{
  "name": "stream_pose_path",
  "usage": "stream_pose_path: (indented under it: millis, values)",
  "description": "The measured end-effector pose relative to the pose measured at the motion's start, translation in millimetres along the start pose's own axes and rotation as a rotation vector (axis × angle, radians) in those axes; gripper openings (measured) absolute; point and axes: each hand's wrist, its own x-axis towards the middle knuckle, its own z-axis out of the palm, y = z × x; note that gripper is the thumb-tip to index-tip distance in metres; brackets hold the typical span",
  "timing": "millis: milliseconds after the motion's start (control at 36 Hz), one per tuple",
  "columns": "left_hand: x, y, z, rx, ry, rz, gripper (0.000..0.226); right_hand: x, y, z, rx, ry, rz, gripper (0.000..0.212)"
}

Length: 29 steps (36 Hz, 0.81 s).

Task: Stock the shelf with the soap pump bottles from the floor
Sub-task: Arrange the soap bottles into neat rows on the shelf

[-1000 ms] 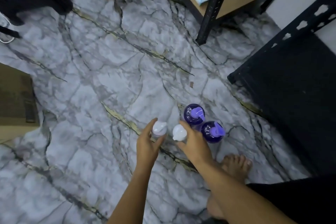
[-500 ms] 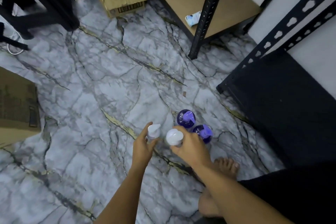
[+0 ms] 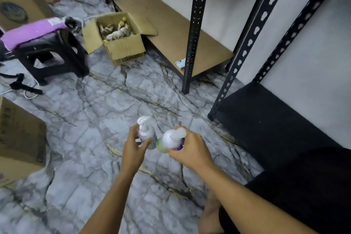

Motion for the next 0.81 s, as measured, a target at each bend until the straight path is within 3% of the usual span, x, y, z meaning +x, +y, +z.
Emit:
stream_pose_path:
  millis: [194, 417, 806]
  values:
    - [17.2, 87.4, -3.6, -0.019, -0.043, 0.216, 0.046, -18.2, -27.5, -62.7, 0.078, 0.188, -0.077, 0.039]
    - [24.2, 203.9, 31.5, -0.072, -0.121, 0.444, 0.039, -49.3, -44.0, -176.4, 0.125, 0.405, -0.136, 0.054]
    - [4.3, 427.4, 91.2, -0.330, -0.306, 0.756, 0.041, -129.7, -87.4, -371.1, 0.130, 0.861, -0.321, 0.047]
